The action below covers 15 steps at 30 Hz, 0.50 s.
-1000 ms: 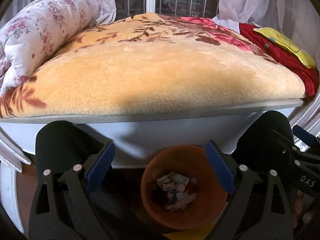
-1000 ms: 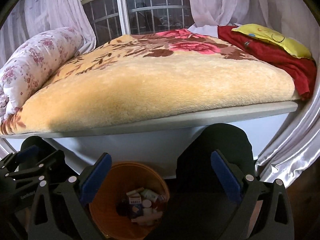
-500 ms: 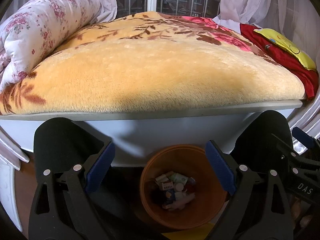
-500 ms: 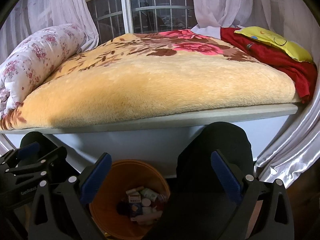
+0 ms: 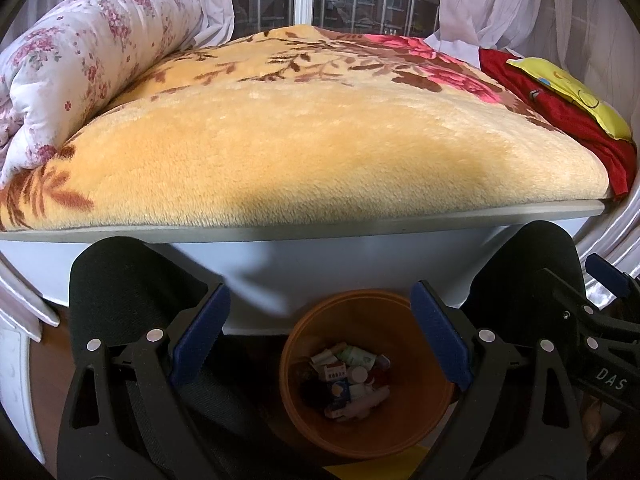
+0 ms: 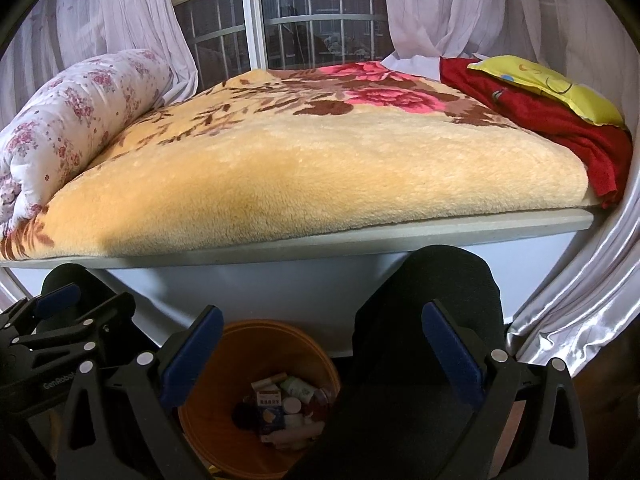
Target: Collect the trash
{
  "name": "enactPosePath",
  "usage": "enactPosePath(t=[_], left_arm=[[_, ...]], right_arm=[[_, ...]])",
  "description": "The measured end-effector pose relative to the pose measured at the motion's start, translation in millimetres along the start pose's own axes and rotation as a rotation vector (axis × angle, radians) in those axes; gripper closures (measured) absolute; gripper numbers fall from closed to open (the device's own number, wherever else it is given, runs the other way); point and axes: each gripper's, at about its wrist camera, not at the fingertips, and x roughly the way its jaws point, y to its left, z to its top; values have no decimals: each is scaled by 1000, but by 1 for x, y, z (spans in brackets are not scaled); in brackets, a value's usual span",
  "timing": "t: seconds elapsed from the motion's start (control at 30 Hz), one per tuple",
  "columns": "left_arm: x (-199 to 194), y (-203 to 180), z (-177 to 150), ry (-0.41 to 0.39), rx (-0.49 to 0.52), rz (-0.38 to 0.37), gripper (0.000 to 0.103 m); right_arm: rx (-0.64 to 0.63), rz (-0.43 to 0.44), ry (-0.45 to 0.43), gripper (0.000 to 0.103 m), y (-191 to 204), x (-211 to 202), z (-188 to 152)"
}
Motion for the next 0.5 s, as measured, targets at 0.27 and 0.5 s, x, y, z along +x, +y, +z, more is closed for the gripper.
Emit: enactPosePath(t=[0.27, 0.5], left_arm=[[-3, -1, 1, -10, 3, 0, 14], [-4, -1, 1, -22, 7, 6, 14]], right_arm=[[1, 2, -2, 5, -2, -1, 1], [4, 2, 5, 5, -1, 0, 1]])
